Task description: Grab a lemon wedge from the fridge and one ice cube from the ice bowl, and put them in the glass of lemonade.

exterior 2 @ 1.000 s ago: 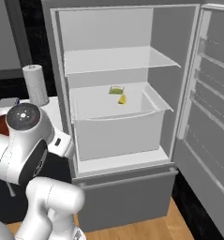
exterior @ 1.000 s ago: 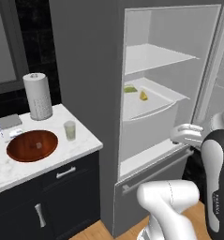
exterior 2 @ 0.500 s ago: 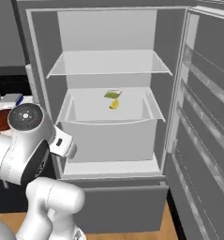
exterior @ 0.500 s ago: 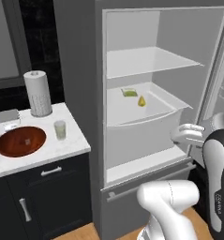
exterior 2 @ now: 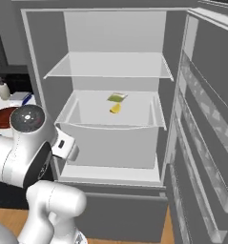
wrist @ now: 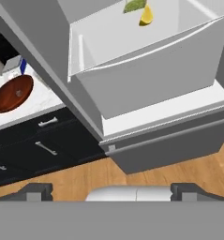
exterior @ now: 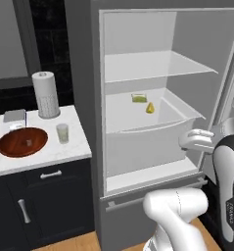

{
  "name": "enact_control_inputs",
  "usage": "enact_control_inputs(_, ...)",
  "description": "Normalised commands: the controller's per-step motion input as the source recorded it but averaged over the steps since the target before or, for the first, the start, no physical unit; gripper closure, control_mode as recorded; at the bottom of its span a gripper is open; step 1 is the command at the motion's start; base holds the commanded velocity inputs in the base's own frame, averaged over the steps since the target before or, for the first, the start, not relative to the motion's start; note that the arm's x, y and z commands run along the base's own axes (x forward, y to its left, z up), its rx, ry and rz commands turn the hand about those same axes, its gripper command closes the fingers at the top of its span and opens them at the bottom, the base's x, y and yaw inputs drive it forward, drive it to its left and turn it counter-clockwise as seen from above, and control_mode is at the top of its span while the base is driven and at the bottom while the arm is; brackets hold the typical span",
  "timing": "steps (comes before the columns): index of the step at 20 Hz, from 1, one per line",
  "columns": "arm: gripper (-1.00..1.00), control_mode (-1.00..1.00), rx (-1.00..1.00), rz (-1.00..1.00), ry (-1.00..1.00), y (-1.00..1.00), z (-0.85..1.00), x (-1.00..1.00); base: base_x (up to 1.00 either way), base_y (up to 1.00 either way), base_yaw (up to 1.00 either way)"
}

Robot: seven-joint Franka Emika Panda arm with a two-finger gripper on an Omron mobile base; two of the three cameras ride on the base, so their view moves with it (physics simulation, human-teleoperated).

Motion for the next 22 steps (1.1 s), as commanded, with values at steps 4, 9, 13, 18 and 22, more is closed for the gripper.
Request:
enact_control_inputs(4,-1.00,1.00,0.00,0.00,0.00,0.00,0.00,0.00,0.15,-0.33,0.20)
enact_control_inputs(9,-1.00,1.00,0.00,0.00,0.00,0.00,0.00,0.00,0.29,-0.29,0.16)
enact_control_inputs(13,-1.00,1.00,0.00,0.00,0.00,0.00,0.00,0.00,0.38,-0.19,0.06)
enact_control_inputs(18,-1.00,1.00,0.00,0.00,0.00,0.00,0.00,0.00,0.28,-0.22,0.08)
enact_control_inputs(22,-1.00,1.00,0.00,0.00,0.00,0.00,0.00,0.00,0.18,-0.23,0.10)
